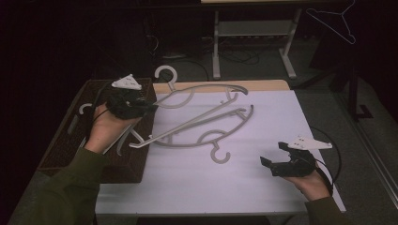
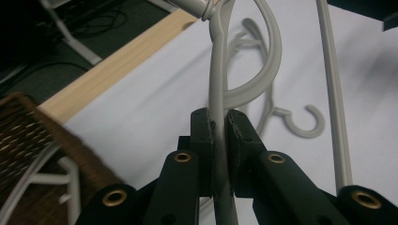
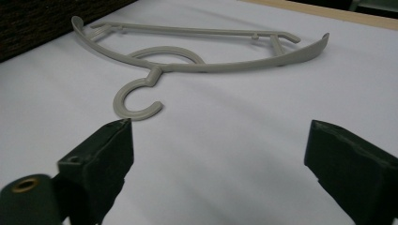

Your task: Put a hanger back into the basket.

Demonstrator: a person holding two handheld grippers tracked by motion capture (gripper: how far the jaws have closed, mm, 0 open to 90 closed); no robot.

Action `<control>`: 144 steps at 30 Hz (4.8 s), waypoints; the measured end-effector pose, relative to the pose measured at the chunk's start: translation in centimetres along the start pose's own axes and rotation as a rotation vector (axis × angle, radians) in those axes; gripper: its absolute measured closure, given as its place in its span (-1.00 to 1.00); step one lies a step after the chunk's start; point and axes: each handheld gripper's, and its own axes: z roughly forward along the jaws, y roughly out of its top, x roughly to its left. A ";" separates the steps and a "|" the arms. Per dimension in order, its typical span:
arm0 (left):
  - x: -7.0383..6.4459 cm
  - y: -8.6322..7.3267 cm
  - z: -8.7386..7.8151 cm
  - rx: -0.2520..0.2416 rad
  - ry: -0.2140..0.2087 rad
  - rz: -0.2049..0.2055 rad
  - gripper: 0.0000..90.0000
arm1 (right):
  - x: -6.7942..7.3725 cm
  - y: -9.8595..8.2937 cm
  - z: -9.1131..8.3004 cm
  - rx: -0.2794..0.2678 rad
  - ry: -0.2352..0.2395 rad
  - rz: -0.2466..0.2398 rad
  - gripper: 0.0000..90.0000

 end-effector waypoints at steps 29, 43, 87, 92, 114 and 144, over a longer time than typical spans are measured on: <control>11.0 -9.6 -9.9 0.006 0.312 -0.185 0.83 | 0.5 0.1 1.4 0.028 -0.016 -0.029 -1.00; 13.4 -14.3 -10.7 0.072 0.388 -0.279 0.83 | 0.4 0.0 1.4 0.038 -0.017 -0.025 -1.00; 12.5 -15.8 -4.1 0.222 0.316 -0.298 0.07 | 0.2 -0.2 1.1 0.036 -0.020 -0.024 -1.00; 11.5 -14.4 -3.7 0.139 0.246 -0.285 -0.09 | 0.2 -0.1 1.1 0.032 -0.015 -0.028 -1.00; 3.0 -6.1 0.4 -0.085 -0.031 -0.114 -0.30 | 0.7 0.2 1.0 0.031 0.002 -0.030 -1.00; -5.9 -3.9 10.9 0.007 -0.154 -0.054 1.00 | 0.7 0.3 1.1 0.026 0.022 -0.036 -1.00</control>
